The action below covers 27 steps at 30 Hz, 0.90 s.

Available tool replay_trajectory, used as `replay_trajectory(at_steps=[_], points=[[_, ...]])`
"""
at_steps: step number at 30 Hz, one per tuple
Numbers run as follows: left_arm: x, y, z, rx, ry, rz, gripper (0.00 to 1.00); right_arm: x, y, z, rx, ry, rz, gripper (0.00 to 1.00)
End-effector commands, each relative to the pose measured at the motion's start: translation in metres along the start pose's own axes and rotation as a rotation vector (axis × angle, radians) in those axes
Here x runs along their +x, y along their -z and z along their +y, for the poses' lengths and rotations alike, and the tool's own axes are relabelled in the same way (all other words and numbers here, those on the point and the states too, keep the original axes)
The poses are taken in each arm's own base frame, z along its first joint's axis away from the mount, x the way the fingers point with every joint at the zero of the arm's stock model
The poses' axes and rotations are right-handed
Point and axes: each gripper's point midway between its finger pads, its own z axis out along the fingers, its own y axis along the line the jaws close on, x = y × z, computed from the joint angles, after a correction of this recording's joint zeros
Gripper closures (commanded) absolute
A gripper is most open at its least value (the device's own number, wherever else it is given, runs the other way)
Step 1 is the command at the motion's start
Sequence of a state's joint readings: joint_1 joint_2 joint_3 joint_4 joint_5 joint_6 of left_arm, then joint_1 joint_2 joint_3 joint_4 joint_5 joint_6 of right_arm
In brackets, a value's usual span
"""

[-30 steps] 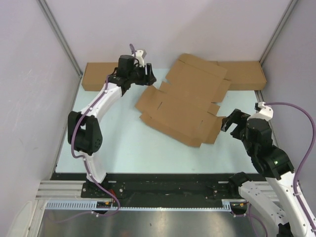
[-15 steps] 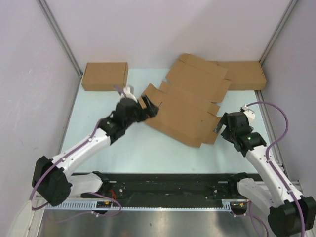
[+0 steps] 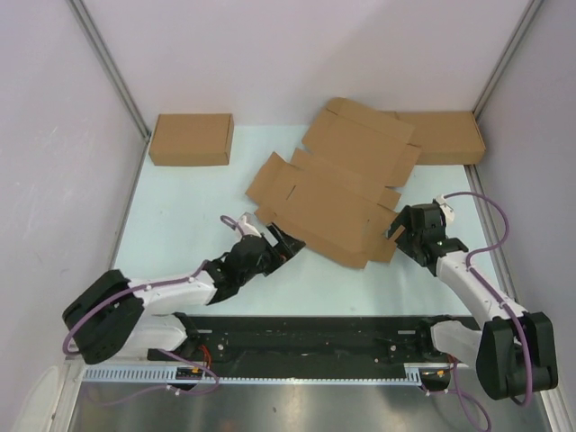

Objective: Fold the paper box

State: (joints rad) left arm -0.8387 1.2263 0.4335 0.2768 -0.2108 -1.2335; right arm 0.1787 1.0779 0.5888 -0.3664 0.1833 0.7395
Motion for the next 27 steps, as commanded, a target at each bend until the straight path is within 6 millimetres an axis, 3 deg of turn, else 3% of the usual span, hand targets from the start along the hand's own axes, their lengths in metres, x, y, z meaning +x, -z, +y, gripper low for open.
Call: replay_trajectory(at_steps=[1, 2, 7, 8, 9, 11, 13, 14, 20, 23, 25, 27], points=[[-0.008, -0.011, -0.028, 0.134, 0.167, -0.088, 0.01, -0.009, -0.01, 0.013, -0.063, -0.058, -0.019, 0.05], [-0.006, -0.014, -0.032, 0.143, 0.179, -0.082, 0.01, -0.007, -0.012, 0.011, -0.056, -0.059, -0.012, 0.07], [0.022, -0.041, -0.016, 0.093, 0.216, -0.034, 0.04, -0.002, -0.021, 0.002, -0.043, -0.058, -0.002, 0.08], [0.02, -0.043, -0.021, 0.122, 0.257, -0.055, 0.05, -0.003, -0.021, 0.002, -0.047, -0.064, -0.001, 0.09], [0.026, -0.051, -0.009, 0.097, 0.263, -0.054, 0.07, -0.002, -0.023, 0.001, -0.049, -0.063, -0.001, 0.09], [0.024, -0.058, -0.019, 0.141, 0.298, -0.07, 0.11, 0.001, -0.027, -0.002, -0.05, -0.067, 0.01, 0.11], [0.028, -0.067, -0.014, 0.137, 0.312, -0.067, 0.16, 0.001, -0.032, -0.005, -0.05, -0.077, 0.014, 0.18], [0.026, -0.068, -0.024, 0.174, 0.322, -0.071, 0.17, 0.003, -0.033, -0.006, -0.054, -0.08, 0.023, 0.2], [0.028, -0.08, -0.03, 0.171, 0.292, -0.073, 0.19, 0.005, -0.039, -0.002, -0.091, -0.067, 0.021, 0.44], [0.031, -0.084, -0.029, 0.167, 0.284, -0.061, 0.2, 0.009, -0.039, 0.0, -0.104, -0.059, 0.038, 0.65], [0.033, -0.085, -0.028, 0.165, 0.281, -0.056, 0.2, 0.014, -0.038, -0.002, -0.107, -0.06, 0.047, 0.73], [0.034, -0.085, -0.022, 0.15, 0.277, -0.054, 0.2, 0.021, -0.031, 0.003, -0.145, -0.078, 0.063, 0.91]])
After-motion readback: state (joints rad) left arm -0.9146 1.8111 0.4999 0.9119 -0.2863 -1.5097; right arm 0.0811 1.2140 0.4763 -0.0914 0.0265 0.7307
